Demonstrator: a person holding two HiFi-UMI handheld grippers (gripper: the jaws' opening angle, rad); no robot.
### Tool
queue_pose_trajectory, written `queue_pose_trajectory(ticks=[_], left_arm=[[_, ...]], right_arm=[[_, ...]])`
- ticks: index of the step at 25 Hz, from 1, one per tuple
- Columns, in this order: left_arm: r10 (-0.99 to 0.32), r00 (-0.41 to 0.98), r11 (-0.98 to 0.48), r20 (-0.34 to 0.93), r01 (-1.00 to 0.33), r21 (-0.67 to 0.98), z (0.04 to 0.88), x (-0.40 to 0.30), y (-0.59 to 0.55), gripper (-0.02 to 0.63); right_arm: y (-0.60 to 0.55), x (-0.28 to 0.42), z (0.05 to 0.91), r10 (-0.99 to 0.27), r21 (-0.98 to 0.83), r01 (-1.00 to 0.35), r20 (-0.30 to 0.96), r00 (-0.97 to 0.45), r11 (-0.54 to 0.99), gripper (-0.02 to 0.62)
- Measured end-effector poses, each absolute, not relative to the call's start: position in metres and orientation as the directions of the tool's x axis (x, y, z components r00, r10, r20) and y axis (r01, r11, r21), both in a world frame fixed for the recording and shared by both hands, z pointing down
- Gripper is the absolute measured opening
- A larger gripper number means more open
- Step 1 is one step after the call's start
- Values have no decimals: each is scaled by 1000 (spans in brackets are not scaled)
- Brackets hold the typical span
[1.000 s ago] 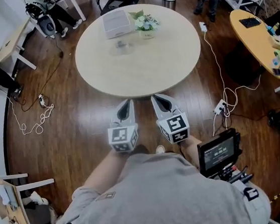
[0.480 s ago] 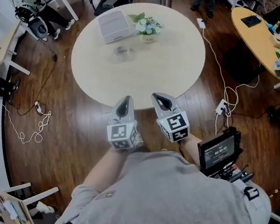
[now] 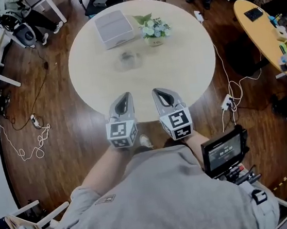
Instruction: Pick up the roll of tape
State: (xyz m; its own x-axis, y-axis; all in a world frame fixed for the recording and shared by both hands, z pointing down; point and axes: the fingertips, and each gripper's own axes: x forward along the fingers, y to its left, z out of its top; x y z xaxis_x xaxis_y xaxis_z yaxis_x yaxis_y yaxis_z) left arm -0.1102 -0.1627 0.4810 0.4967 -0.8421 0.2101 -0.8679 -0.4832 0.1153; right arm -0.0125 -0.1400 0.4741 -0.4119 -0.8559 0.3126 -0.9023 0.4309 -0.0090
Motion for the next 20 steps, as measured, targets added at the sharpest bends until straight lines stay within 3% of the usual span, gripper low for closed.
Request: queue_pose_trajectory(ticks=[8, 20], left_arm=[[-842, 484, -469, 237, -875, 122, 490, -108, -208, 2], [-886, 330, -320, 327, -944, 84, 516, -103, -285, 2]], right_arm=[[-183, -11, 483, -842, -20, -895, 332, -426, 445, 14], [-270, 23, 510, -785, -79, -852, 353, -510, 518, 14]])
